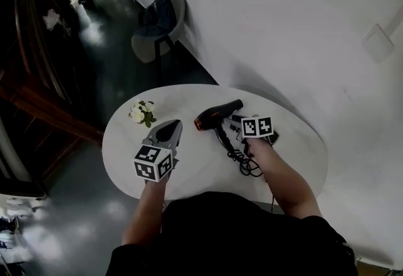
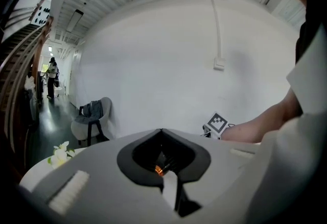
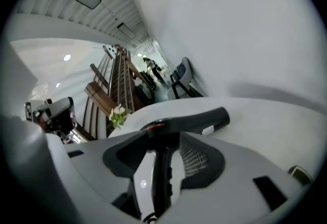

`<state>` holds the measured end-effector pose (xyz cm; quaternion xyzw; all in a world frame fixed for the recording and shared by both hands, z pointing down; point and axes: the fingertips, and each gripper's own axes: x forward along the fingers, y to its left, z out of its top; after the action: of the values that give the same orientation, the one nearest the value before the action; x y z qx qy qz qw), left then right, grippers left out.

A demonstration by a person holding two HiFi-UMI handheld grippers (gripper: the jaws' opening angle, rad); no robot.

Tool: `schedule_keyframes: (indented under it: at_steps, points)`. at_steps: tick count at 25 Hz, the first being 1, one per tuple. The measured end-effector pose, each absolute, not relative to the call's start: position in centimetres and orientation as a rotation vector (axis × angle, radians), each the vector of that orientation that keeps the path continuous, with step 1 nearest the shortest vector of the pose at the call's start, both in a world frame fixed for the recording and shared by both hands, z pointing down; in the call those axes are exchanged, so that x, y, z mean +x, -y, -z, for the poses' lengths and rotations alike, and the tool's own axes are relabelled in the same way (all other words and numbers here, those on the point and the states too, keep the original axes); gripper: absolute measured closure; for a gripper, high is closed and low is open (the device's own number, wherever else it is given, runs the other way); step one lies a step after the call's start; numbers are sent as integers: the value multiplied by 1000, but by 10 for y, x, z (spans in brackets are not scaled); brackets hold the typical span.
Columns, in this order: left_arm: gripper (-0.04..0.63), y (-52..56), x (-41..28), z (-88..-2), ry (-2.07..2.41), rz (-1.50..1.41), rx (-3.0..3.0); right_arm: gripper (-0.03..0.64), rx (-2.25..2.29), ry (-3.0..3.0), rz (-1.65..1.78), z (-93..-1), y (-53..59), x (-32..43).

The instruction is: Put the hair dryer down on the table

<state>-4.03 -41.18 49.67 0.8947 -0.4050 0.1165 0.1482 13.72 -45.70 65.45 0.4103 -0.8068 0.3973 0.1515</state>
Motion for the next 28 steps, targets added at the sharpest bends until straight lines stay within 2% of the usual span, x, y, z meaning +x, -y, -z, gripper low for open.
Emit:
schedule_keyframes:
  at_steps: [14,18,20,23,28]
  points:
    - [586,442,-15,-449,1102,-289,2713,430,1578,2646,-765,-503,391,250]
    - [586,447,-19,-442,1115,-266,2719,499,1763,2669,-637,-472,372,268]
    - [586,450,-21,-438,1122,-252,2723,550,1766,2692,-581,-462,366,265]
    - [586,452,-25,-433,1131,-236,2730,589,1715,2744,-483,-446,360,255]
    - [586,451,-30,-432,1144,-224,2723,604,1651,2840,-382,-417,359,240]
